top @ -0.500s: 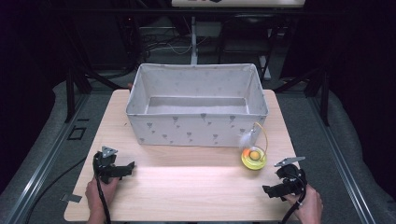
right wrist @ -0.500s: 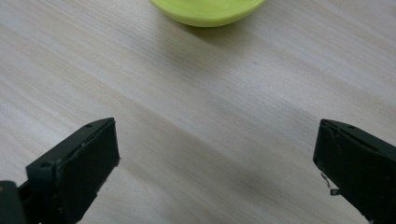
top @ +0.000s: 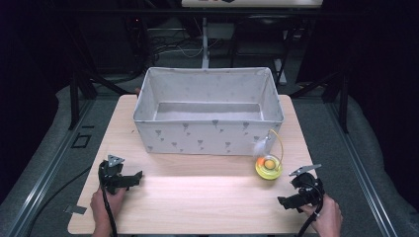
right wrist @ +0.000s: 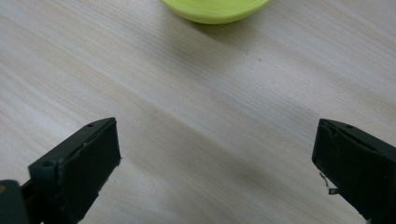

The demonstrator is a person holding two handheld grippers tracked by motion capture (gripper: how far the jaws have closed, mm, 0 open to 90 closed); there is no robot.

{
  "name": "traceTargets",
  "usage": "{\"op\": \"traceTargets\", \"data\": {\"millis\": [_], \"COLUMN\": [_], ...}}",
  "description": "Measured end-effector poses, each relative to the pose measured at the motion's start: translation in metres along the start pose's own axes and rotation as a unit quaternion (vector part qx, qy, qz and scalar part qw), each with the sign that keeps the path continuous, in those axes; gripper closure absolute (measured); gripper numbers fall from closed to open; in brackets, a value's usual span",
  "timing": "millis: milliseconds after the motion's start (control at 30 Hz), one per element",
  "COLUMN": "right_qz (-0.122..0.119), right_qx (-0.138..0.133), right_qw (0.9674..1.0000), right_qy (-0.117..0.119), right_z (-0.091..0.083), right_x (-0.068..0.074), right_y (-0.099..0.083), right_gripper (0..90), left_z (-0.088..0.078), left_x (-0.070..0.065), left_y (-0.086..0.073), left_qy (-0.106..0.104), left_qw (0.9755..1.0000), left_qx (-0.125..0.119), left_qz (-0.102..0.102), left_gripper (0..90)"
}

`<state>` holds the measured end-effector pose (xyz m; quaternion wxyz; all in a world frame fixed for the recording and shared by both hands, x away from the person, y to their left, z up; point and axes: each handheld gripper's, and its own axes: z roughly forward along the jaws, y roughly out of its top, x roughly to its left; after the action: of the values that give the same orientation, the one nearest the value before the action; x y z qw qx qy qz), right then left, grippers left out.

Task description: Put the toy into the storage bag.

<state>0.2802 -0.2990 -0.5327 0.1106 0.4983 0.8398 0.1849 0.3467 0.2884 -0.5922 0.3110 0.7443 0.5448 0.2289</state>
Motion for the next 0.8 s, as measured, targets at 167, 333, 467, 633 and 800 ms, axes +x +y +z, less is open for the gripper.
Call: {"op": "traceTargets", "data": {"millis": [167,333,467,633,800], "right_qz": [-0.003,0.002,0.006,-0.001,-0.015], "right_qx": [0.008,0.002,0.005,0.011,0.029], "right_qw": [1.0000,1.0000,0.9999,0.9999,0.9995], "right_qy": [0.003,0.006,0.011,0.011,0.005], "right_z": [-0.004,-0.009,-0.012,-0.018,-0.031], "right_x": [0.002,0.005,0.004,0.005,0.002], "right_y": [0.005,0.010,0.013,0.020,0.033], "right_gripper": [1.2,0.9,0.4,0.2,2.4], "left_z": [0.000,0.000,0.000,0.000,0.000], "left_x": [0.000,0.000,0.000,0.000,0.000], "left_y": [0.000,0.000,0.000,0.000,0.000], "left_qy": [0.000,0.000,0.000,0.000,0.000], "left_qw": [1.0000,1.0000,1.0000,1.0000,1.0000], "left_qx": [0.000,0.000,0.000,0.000,0.000], "left_qz": [0.001,0.000,0.001,0.001,0.000], "left_gripper": [1.0,1.0,1.0,1.0,1.1]}}
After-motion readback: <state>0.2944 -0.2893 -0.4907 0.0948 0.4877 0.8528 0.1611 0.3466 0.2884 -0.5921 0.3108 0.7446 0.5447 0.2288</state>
